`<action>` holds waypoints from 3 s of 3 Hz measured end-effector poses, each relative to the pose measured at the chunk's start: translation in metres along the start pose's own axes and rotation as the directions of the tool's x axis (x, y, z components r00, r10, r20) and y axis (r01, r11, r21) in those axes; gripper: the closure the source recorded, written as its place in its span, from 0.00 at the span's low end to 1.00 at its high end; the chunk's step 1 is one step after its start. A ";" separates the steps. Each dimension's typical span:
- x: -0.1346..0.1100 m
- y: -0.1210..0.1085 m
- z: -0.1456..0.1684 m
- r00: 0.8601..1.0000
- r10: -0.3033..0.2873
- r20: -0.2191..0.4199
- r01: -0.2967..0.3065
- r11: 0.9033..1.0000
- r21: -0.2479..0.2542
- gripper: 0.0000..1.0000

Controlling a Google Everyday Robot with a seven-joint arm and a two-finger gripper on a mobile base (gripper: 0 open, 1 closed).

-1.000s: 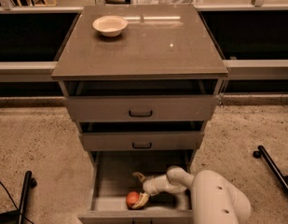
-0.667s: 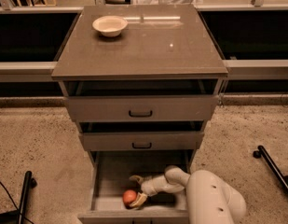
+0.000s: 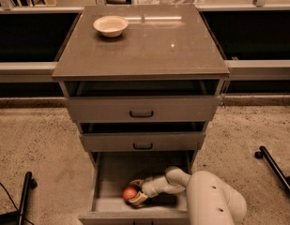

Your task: Pick apple from bottom drawer and place on counter

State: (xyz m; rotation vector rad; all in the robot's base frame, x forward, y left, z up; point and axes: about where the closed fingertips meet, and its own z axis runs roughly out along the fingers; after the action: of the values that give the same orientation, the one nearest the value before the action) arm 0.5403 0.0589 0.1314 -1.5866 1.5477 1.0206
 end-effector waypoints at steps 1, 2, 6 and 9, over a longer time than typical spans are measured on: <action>-0.010 0.001 0.001 0.999 -0.028 0.039 0.028 1.000 -0.007 0.89; -0.057 -0.010 -0.022 0.982 -0.154 0.111 0.149 0.988 0.049 1.00; -0.243 0.057 -0.140 0.792 -0.539 0.288 0.496 0.842 0.212 1.00; -0.433 0.042 -0.291 0.723 -0.653 0.226 0.583 0.752 0.307 1.00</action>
Offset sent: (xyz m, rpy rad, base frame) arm -0.0166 -0.0045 0.2174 0.4030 -0.4660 0.0812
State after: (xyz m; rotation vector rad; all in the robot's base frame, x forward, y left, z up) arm 0.5269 -0.0034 0.6510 -1.5280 0.7644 0.6497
